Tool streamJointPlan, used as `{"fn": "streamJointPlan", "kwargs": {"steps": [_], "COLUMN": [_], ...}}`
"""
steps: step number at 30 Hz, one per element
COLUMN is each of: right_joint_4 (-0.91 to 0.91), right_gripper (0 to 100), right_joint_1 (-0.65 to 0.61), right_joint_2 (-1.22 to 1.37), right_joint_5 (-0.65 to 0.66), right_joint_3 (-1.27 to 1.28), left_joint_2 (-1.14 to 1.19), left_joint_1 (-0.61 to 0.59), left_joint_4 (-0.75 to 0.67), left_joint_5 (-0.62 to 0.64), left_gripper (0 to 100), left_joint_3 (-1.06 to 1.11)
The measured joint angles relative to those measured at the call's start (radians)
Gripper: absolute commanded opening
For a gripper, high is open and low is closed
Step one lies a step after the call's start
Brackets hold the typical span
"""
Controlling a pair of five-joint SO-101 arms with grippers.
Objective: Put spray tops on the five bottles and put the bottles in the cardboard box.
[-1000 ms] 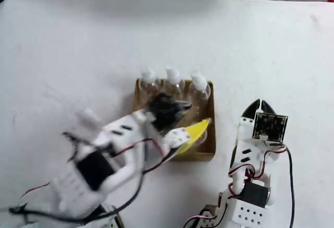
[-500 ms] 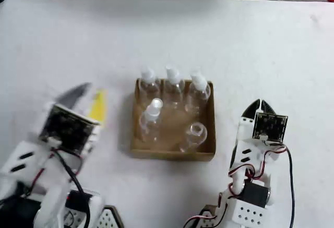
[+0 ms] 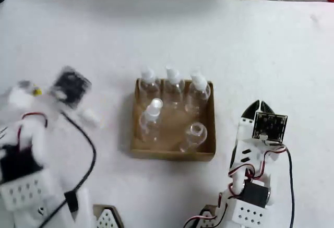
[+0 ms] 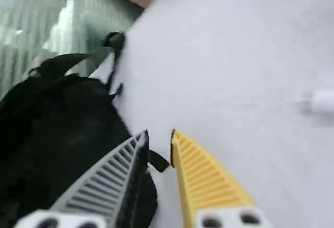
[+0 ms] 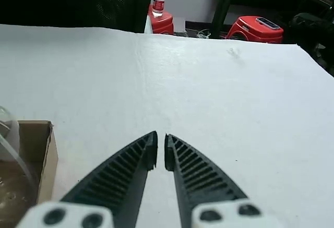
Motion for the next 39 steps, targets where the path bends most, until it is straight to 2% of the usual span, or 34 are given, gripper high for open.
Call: {"fn": "streamJointPlan", "kwargs": {"steps": [3,5,11,15,19,24,28,31,34,39], "right_joint_4": [0.000,0.000,0.000,0.000,0.000,0.000,0.000,0.000,0.000,0.000], "right_gripper": [1.7,1.7,1.7,1.7,1.7,1.7,1.7,1.7,1.7,1.7], "right_joint_1": [0.000,0.000,0.000,0.000,0.000,0.000,0.000,-0.009,-0.014,-0.018], "right_joint_2": [0.000,0.000,0.000,0.000,0.000,0.000,0.000,0.000,0.000,0.000], "right_joint_5": [0.000,0.000,0.000,0.000,0.000,0.000,0.000,0.000,0.000,0.002], "right_joint_3": [0.000,0.000,0.000,0.000,0.000,0.000,0.000,0.000,0.000,0.000], "left_joint_2": [0.129,0.221,0.572,0.856,1.046,1.091,1.091,1.091,1.091,1.091], "left_joint_1": [0.066,0.118,0.222,0.227,0.230,0.196,0.124,0.087,0.066,0.071], "left_joint_4": [0.080,0.141,0.137,0.130,0.176,0.186,0.186,0.130,0.017,-0.299], "left_joint_5": [-0.269,-0.371,-0.354,-0.315,-0.278,-0.278,-0.339,-0.345,-0.265,0.061], "left_gripper": [7,7,8,8,8,7,7,7,7,8], "left_joint_3": [0.017,0.015,-0.100,-0.230,-0.333,-0.390,-0.397,-0.397,-0.397,-0.319]}}
